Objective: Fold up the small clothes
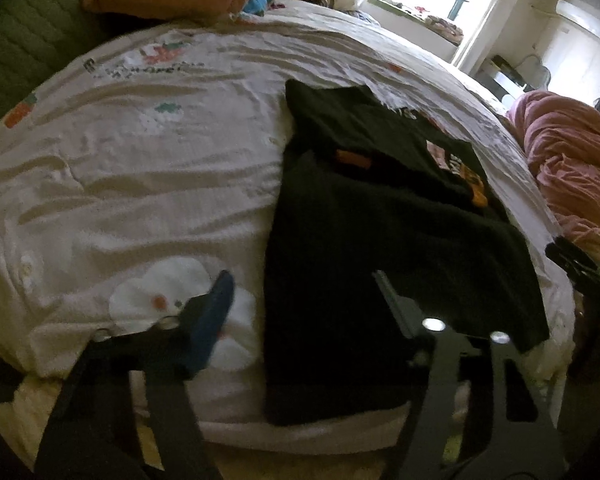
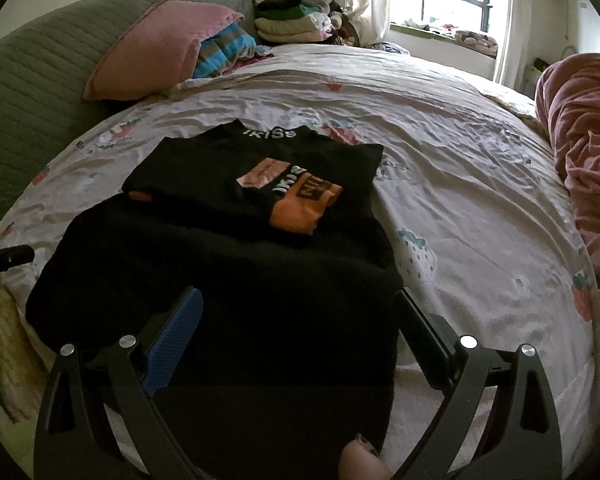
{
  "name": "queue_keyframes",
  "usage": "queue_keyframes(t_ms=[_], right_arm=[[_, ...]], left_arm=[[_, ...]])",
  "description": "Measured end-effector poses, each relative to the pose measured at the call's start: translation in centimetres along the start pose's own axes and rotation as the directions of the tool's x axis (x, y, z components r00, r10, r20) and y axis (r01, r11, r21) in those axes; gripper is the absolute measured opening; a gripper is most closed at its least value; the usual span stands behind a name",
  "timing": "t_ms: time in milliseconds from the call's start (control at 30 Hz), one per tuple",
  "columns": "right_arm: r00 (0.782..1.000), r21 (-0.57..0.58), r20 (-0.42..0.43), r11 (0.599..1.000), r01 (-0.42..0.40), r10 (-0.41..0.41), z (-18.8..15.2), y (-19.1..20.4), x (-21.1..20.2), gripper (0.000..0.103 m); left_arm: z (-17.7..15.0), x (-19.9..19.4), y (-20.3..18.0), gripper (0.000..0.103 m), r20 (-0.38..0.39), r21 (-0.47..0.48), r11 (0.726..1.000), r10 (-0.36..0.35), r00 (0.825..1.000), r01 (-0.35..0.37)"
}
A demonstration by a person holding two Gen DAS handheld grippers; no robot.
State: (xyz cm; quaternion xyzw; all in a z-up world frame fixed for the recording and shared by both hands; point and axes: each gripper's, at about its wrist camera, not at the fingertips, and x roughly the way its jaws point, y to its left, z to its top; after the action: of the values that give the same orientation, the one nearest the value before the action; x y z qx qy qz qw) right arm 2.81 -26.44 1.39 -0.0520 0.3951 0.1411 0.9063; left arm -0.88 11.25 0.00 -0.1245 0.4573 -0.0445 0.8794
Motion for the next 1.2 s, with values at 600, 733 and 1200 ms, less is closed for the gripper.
queue_keyframes(t_ms=[600, 733, 1200], right_arm=[[0.994, 0.038, -0.097, 0.998, -0.054, 0.058, -3.1, -2.3, -0.5, 0.095], [0.988, 0.029, -0.134, 0.997, -0.073, 0.076, -4.4, -2.2, -0.8, 0.095], [0.939, 0.063, -0.307, 0.988, -0.14, 0.152, -9.3, -3.0, -0.4, 0.064]], left_arm=[[-4.1, 1.8, 0.9, 0.034, -0.131, -0.052, 0.997, -0.059, 0.99, 0.053], [-4.5, 2.2, 0.5, 0.031, -0.141, -0.051, 0.997, -0.062, 0.988, 0.055], [-4.8, 2.2, 1.1, 0.028, -0.133, -0.071, 0.996, -0.069, 0.989, 0.06]])
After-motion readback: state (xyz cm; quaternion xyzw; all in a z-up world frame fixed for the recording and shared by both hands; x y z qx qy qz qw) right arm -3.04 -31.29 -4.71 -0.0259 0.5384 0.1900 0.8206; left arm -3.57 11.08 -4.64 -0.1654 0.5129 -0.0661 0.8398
